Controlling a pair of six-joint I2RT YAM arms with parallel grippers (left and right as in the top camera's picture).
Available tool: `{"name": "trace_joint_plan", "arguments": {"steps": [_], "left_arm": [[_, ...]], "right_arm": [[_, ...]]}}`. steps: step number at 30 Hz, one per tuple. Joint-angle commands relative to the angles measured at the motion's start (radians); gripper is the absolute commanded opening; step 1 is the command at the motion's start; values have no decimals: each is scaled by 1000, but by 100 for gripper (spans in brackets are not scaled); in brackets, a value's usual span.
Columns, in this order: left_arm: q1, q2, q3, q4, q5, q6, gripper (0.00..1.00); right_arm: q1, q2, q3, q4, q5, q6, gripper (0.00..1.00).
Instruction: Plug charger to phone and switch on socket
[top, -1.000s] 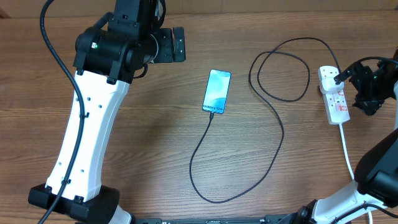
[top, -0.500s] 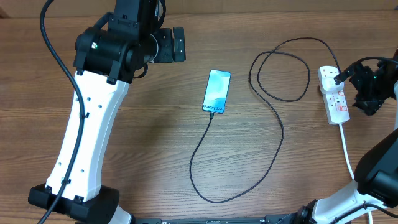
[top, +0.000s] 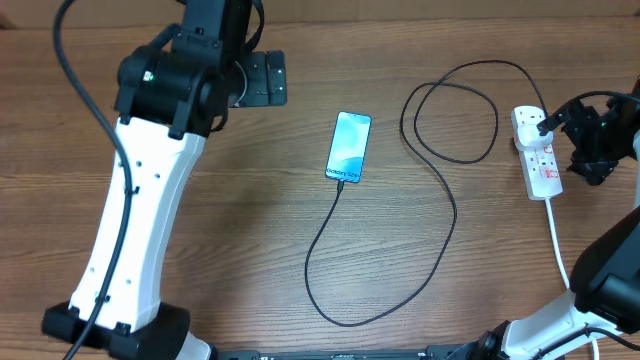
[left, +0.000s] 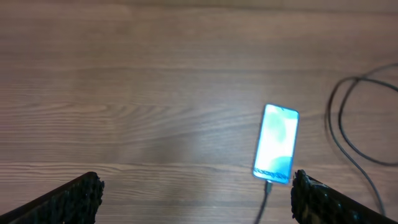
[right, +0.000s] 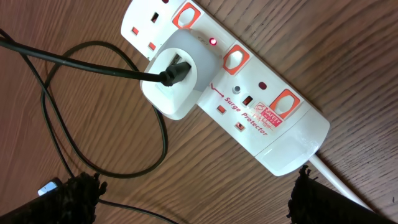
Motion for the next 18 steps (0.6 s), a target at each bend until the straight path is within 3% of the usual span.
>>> {"name": "trace_joint_plan", "arguments": {"steps": [1,7,18], "left_arm": [[2,-92,-16,-2,-67,36,100],[2,-223,-186,60,-92,45,100],[2,-601,-868,528,-109,75,100]], "right_arm": [[2,-40,-6,5,7,-3,100],[2,-40,-6,5,7,-3,100],[2,-40,-6,6,7,-3,100]]}}
